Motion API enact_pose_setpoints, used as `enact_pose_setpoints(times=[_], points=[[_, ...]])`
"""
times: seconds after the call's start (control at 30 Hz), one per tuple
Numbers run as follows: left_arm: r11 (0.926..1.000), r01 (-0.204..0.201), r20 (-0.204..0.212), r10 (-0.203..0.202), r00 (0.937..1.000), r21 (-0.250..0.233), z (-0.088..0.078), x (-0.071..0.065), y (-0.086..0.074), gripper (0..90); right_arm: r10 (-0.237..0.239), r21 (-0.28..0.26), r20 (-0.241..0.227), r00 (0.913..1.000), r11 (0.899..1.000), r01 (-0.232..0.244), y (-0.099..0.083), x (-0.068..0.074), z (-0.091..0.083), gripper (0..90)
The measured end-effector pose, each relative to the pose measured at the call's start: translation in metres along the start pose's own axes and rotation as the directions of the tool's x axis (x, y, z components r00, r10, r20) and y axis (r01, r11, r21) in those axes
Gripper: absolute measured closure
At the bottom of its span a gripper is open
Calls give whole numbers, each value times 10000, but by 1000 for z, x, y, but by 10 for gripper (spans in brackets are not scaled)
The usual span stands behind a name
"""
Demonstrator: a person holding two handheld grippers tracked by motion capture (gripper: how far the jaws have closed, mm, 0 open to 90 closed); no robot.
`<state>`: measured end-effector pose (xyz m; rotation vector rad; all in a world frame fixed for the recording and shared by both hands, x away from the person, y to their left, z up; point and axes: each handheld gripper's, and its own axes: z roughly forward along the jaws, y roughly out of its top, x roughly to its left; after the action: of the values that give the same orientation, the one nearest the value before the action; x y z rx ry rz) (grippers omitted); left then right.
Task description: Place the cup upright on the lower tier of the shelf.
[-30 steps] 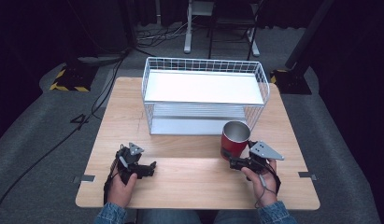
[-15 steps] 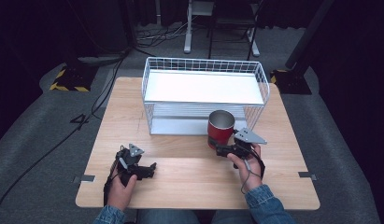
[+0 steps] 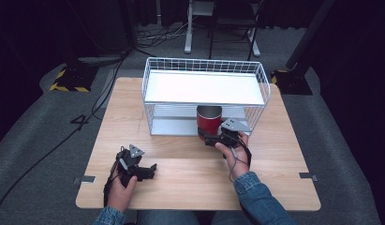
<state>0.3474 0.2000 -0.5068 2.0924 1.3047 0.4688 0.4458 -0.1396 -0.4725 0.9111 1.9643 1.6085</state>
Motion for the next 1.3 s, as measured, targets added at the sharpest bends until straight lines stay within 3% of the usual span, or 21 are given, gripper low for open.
enact_pose_setpoints(times=[0.17,0.37,0.6,1.3], points=[[10000,4,-3,-4,10000,-1,0,0,0,1,76,-73,95,9999,9999,-75,3,-2,22,150],[10000,4,-2,-4,10000,-4,0,0,0,2,1,-64,235,9997,10000,1,5,-5,36,150],[10000,9,-1,-9,10000,-3,0,0,0,1,-15,125,721,9974,9999,6,1,-18,51,150],[10000,8,-1,-8,10000,-2,0,0,0,2,49,773,834,9965,9969,-113,-7,-24,56,135]])
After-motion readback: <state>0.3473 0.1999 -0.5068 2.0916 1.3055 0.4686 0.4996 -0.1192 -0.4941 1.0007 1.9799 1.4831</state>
